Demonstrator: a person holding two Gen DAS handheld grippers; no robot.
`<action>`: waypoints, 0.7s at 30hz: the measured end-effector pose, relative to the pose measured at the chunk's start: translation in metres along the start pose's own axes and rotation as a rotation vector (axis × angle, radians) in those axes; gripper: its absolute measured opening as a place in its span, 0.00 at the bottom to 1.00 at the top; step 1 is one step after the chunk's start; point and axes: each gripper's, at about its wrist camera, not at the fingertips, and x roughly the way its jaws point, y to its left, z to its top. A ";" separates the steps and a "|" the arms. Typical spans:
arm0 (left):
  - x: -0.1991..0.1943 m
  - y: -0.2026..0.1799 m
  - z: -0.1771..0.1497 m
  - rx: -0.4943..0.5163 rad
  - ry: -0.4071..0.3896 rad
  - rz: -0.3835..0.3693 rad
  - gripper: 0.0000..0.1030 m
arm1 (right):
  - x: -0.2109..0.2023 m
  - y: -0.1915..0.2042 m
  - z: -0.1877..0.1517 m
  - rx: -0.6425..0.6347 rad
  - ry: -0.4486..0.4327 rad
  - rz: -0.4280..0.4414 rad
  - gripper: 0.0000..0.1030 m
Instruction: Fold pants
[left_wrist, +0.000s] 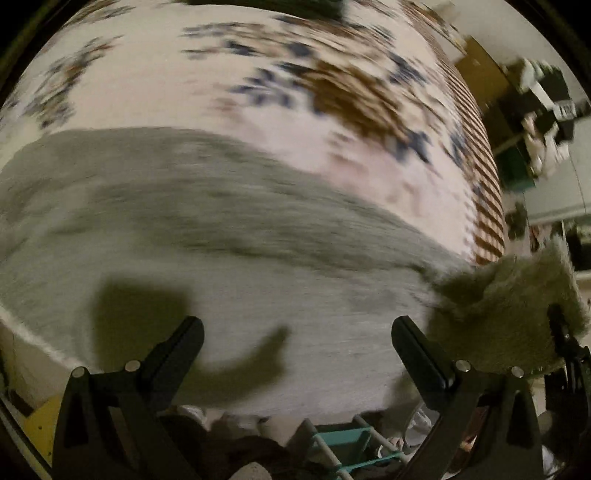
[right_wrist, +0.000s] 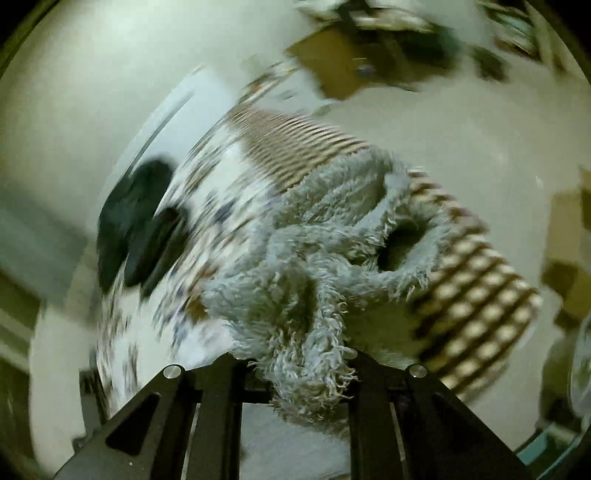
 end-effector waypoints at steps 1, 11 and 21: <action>-0.007 0.017 -0.002 -0.020 -0.010 0.005 1.00 | 0.010 0.034 -0.012 -0.091 0.023 0.009 0.15; -0.066 0.152 -0.009 -0.177 -0.083 0.069 1.00 | 0.111 0.222 -0.189 -0.603 0.314 0.078 0.15; -0.080 0.110 0.020 -0.012 -0.160 0.003 1.00 | 0.137 0.193 -0.212 -0.375 0.546 0.100 0.90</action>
